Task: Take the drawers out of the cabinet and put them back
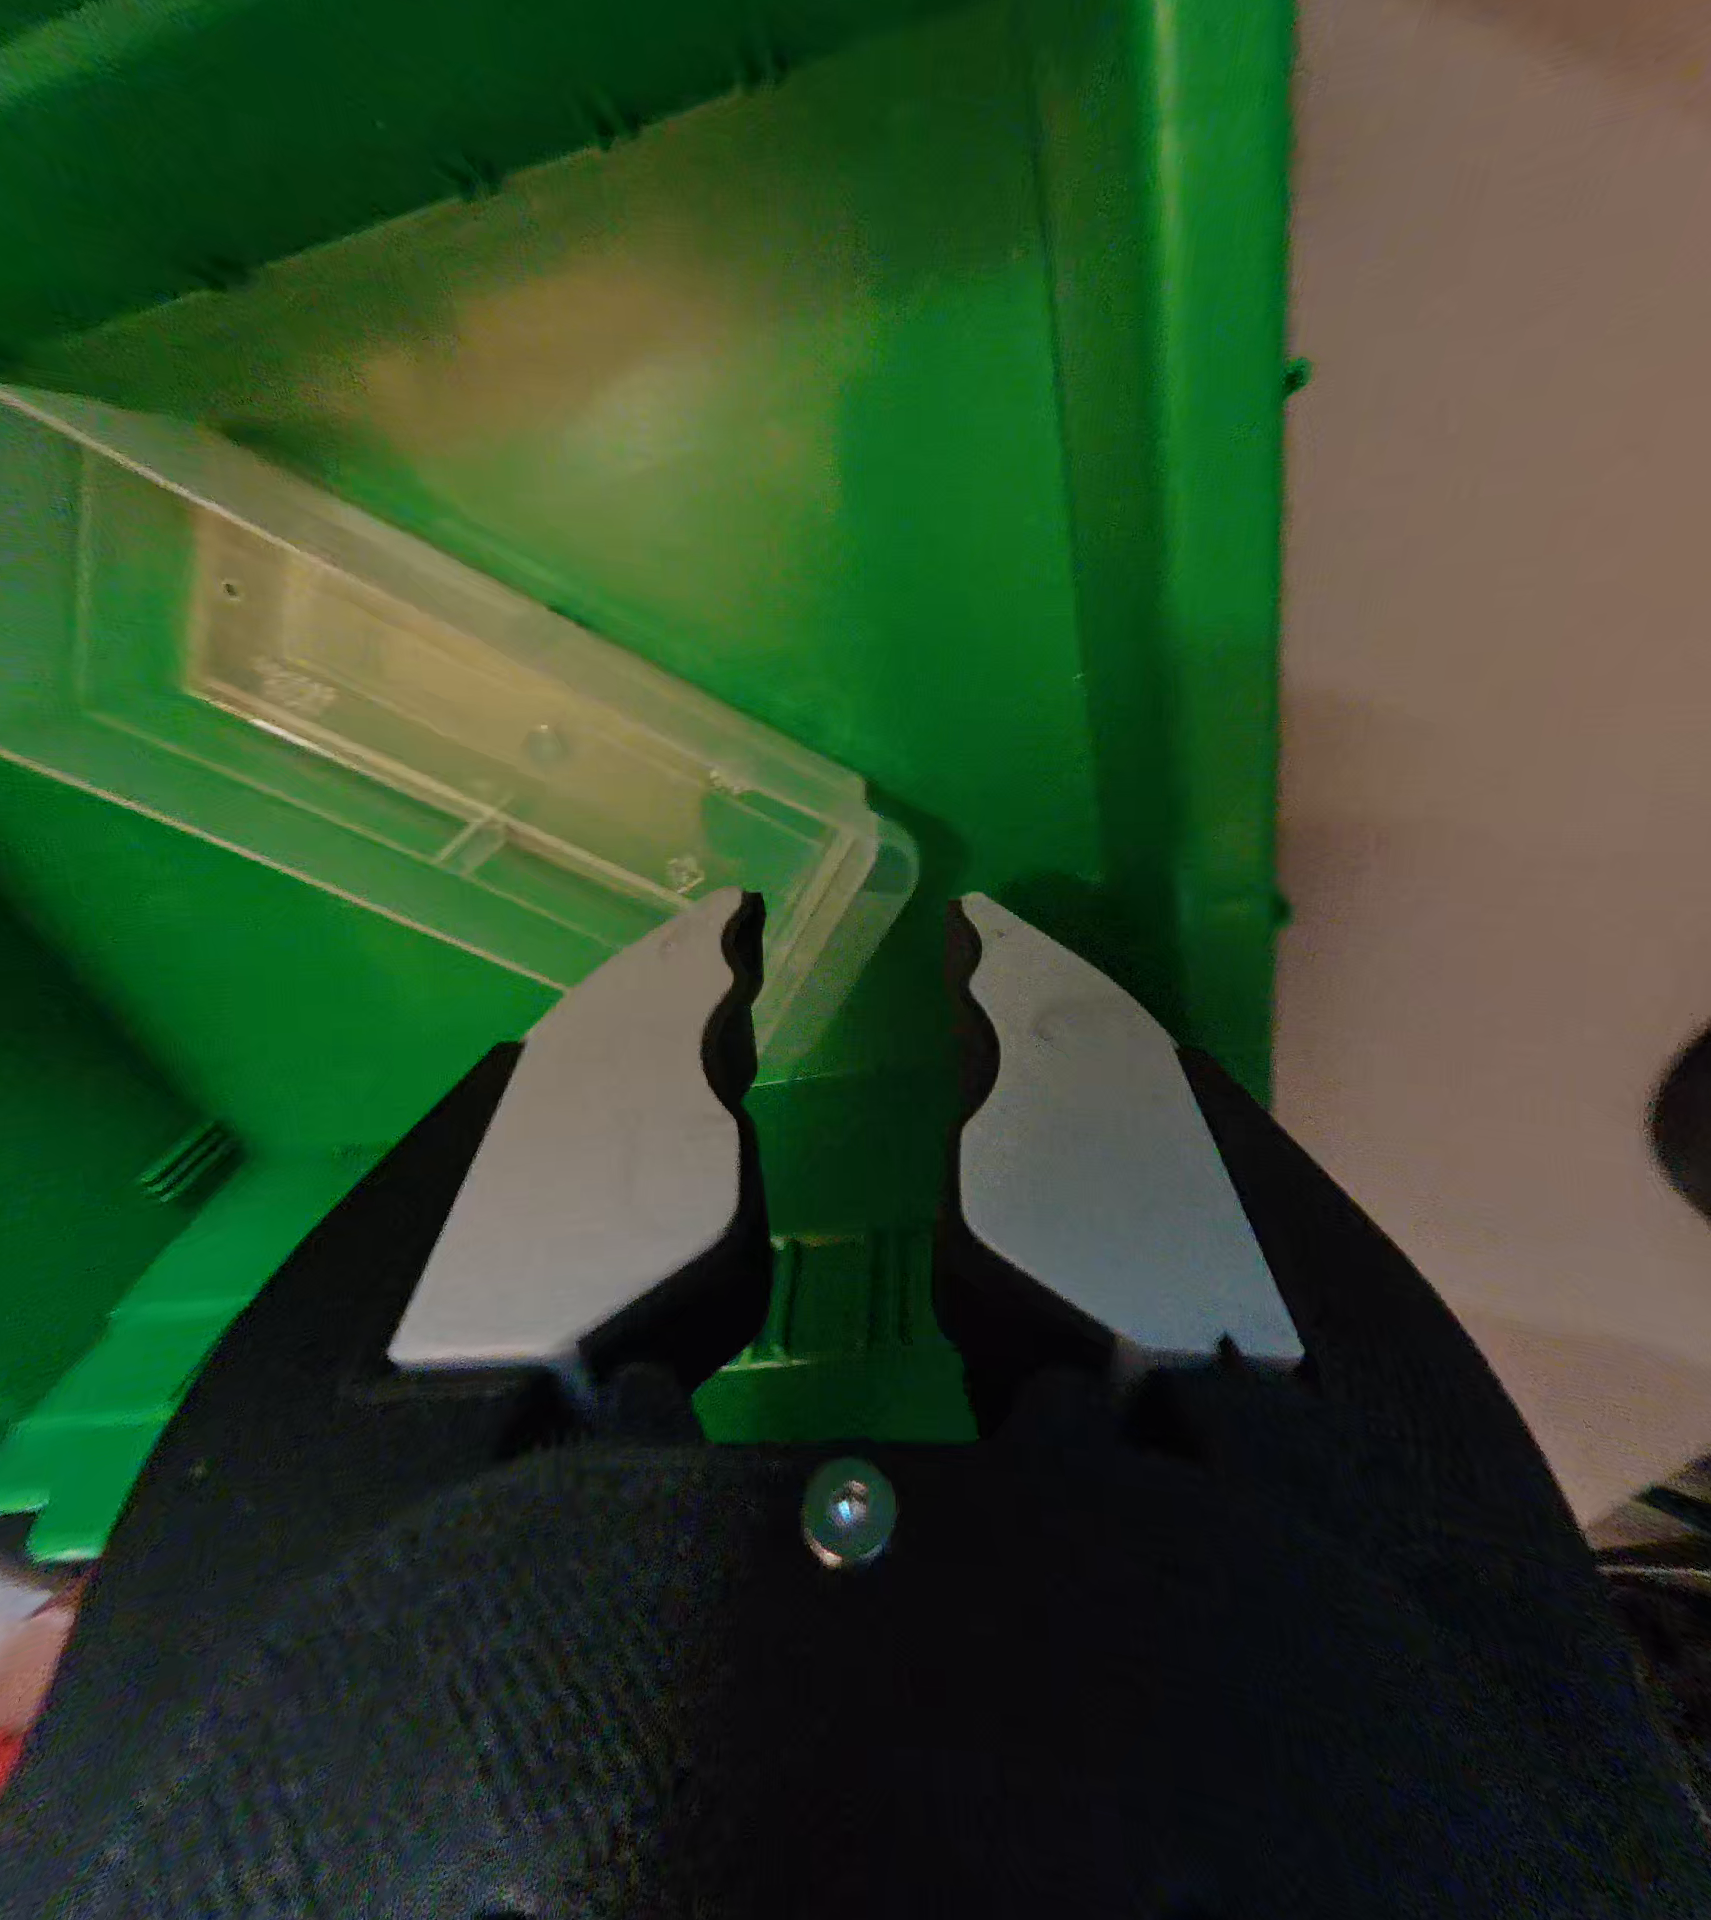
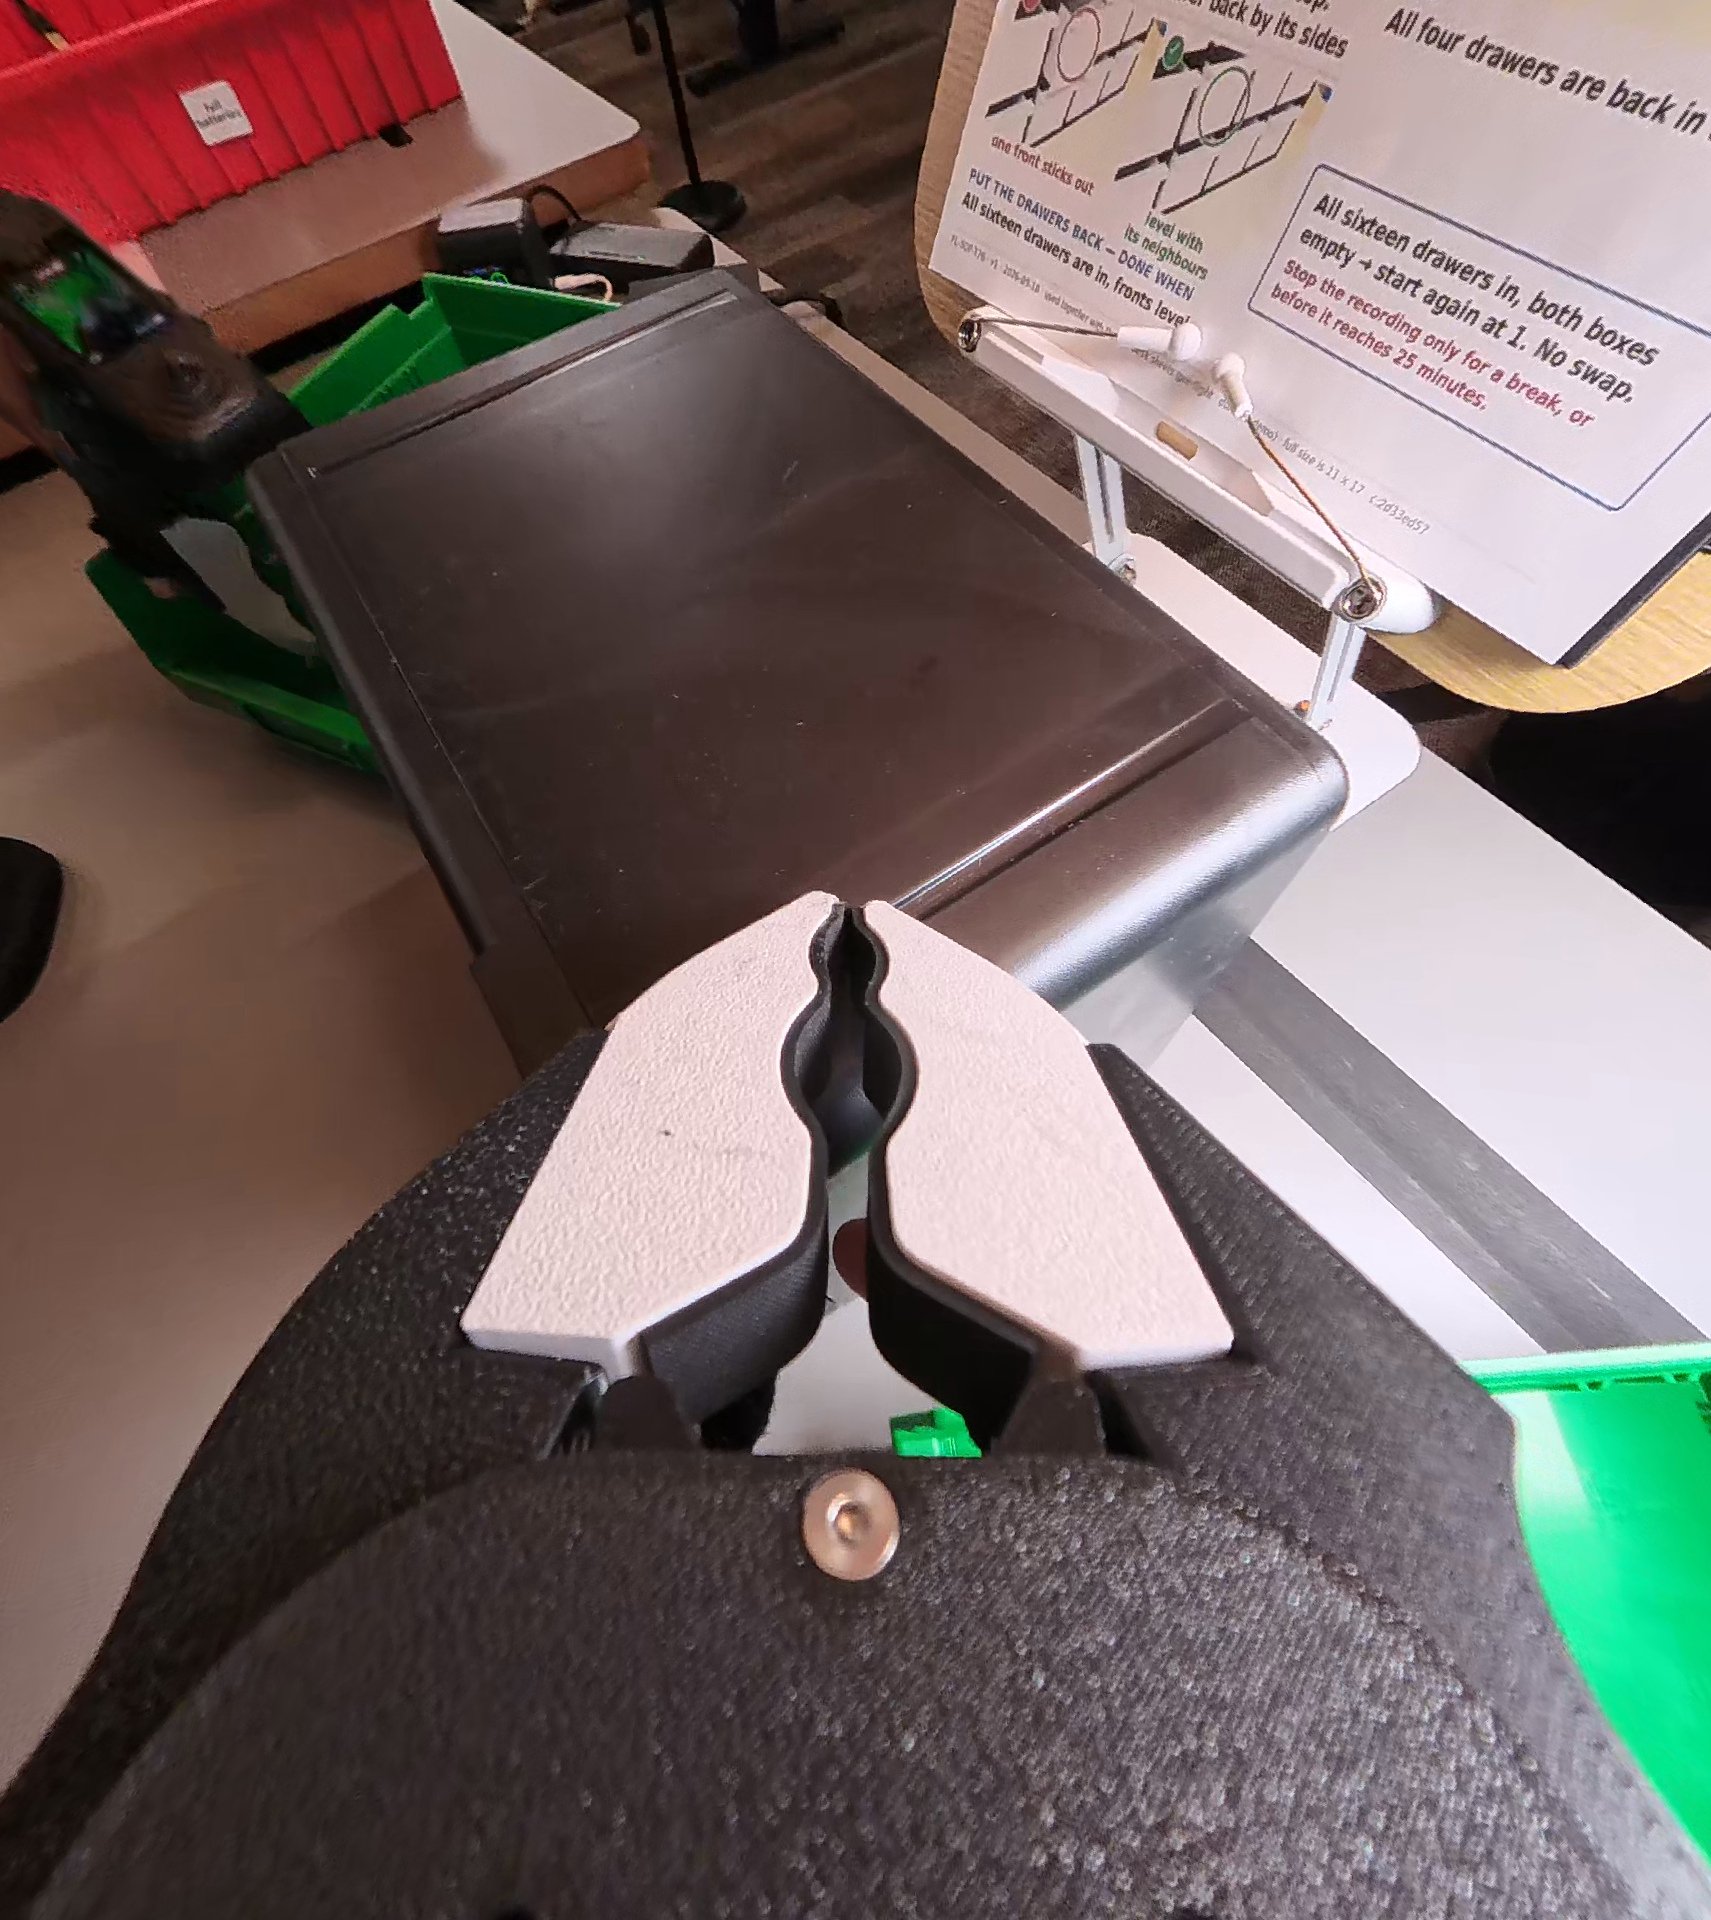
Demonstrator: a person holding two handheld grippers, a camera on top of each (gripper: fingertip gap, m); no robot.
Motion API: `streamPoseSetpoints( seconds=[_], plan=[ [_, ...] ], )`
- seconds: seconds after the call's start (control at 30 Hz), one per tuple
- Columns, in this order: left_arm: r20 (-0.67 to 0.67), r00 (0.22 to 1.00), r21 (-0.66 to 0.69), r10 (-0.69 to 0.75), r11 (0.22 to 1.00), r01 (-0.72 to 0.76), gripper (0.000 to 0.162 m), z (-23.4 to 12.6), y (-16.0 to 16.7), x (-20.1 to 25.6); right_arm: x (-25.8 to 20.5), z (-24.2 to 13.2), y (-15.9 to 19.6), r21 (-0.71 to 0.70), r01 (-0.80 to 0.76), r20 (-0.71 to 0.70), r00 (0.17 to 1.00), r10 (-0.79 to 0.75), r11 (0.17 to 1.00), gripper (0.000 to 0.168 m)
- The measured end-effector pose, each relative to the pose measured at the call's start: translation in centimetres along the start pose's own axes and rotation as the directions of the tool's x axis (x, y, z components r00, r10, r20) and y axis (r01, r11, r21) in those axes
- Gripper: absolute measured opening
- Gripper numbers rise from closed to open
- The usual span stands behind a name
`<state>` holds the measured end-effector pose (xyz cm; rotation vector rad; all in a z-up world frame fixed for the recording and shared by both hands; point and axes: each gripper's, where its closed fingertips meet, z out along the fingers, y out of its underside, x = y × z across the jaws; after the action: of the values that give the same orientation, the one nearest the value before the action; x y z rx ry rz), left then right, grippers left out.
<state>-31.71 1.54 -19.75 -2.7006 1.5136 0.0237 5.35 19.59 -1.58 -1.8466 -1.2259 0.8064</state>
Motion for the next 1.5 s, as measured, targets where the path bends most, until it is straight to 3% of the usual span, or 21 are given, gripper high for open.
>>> streamPoseSetpoints(
  seconds=[0.03, 0.17, 0.27, 0.43, 0.63, 0.87, 1.03, 1.2, 1.5],
  plan=[
    [0.037, 0.999, -0.012, 0.019, 1.000, -0.019, 0.034, 0.2, 0.2, -0.4, 0.0, 0.0, 0.0, 0.004, -0.006, 0.006, 1.000, 0.006, 1.000, 0.000],
    [0.130, 0.988, -0.132, 0.087, 0.989, -0.070, 0.027, 1.6, 1.8, -1.3, 0.0, 0.0, 0.0, 0.019, -0.031, 0.023, 0.999, 0.031, 0.999, 0.000],
    [0.137, 0.987, -0.120, 0.081, 0.991, -0.065, 0.018, 1.3, 1.3, -1.1, 0.0, 0.0, 0.0, 0.014, -0.022, 0.014, 1.000, 0.022, 1.000, 0.000],
    [0.118, 0.993, -0.017, 0.020, 1.000, -0.019, 0.017, -2.2, -0.5, 0.3, 0.0, 0.0, 0.0, 0.004, -0.008, 0.006, 1.000, 0.008, 1.000, 0.000],
    [0.091, 0.993, 0.044, 0.071, 0.996, -0.076, 0.017, -7.7, -2.4, 4.9, 0.0, 0.0, 0.0, 0.000, -0.003, 0.002, 1.000, 0.003, 1.000, 0.000],
    [-0.122, 0.937, 0.317, 0.328, 0.907, -0.277, 0.017, -15.3, -9.4, 16.8, 0.0, 0.0, 0.0, -0.019, 0.008, -0.020, 1.000, -0.008, 1.000, 0.000],
    [-0.164, 0.856, 0.468, 0.491, 0.802, -0.370, 0.017, -17.2, -15.5, 21.8, 0.0, 0.0, 0.0, -0.053, 0.020, -0.063, 0.998, -0.024, 0.998, 0.000],
    [-0.097, 0.837, 0.532, 0.538, 0.739, -0.413, 0.017, -17.1, -22.7, 22.5, 0.0, 0.0, 0.0, -0.112, 0.065, -0.126, 0.989, -0.079, 0.992, 0.000],
    [-0.131, 0.837, 0.514, 0.532, 0.758, -0.401, 0.017, -13.4, -31.4, 21.5, 0.0, 0.0, 0.0, -0.181, 0.106, -0.167, 0.976, -0.137, 0.978, 0.000]
  ],
)
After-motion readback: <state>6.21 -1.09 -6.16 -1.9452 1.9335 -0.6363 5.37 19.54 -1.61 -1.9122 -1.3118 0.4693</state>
